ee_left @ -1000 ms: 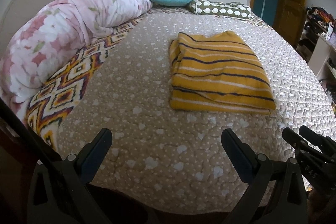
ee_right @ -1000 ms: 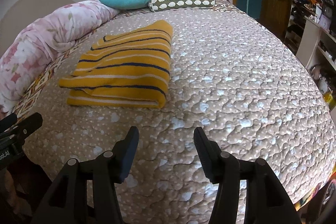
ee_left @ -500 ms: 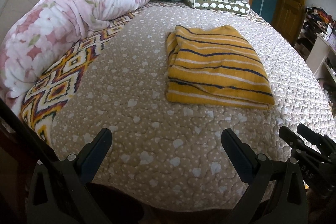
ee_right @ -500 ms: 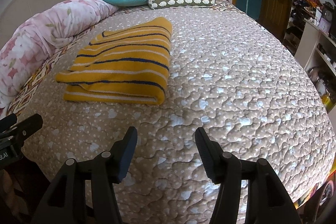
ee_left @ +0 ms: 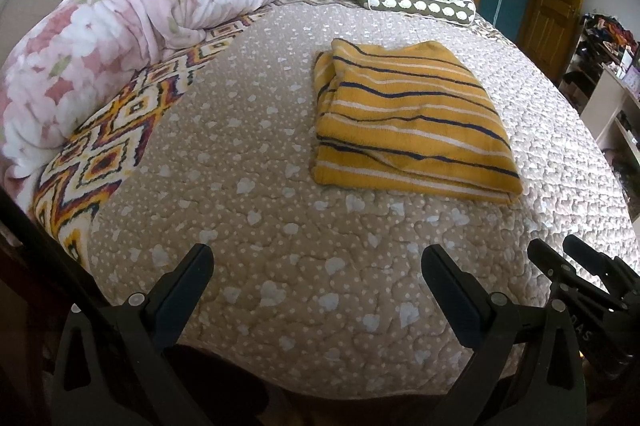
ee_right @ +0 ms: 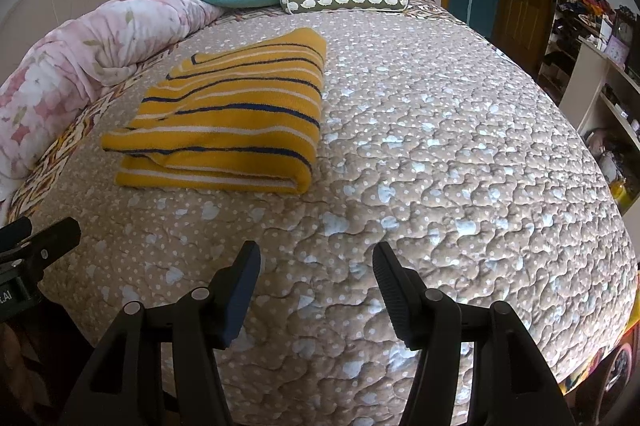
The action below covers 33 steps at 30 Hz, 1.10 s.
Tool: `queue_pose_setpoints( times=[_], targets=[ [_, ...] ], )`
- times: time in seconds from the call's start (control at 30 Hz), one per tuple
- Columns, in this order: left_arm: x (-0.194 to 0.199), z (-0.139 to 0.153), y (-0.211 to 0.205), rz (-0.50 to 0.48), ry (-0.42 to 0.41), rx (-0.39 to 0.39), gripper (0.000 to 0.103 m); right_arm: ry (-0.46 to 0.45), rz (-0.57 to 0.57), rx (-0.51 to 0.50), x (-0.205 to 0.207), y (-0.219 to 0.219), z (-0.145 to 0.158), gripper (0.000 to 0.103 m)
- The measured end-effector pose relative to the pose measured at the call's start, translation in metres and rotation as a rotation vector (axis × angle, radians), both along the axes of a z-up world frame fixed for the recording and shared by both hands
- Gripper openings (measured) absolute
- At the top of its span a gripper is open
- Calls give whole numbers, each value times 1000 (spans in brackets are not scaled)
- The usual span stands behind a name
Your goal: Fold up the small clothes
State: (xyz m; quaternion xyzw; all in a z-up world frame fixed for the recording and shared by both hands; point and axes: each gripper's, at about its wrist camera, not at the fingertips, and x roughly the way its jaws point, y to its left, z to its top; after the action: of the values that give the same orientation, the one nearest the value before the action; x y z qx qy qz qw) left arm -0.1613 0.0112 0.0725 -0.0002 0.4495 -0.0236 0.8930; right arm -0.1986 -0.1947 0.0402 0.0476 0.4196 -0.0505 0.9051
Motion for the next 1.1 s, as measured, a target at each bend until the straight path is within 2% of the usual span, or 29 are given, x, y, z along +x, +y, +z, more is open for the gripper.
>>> queue_pose_setpoints(
  times=[1.1],
  targets=[
    [2,-9,-1,3,42,-34,103,6,17,-33,1,0,-3,65]
  ],
)
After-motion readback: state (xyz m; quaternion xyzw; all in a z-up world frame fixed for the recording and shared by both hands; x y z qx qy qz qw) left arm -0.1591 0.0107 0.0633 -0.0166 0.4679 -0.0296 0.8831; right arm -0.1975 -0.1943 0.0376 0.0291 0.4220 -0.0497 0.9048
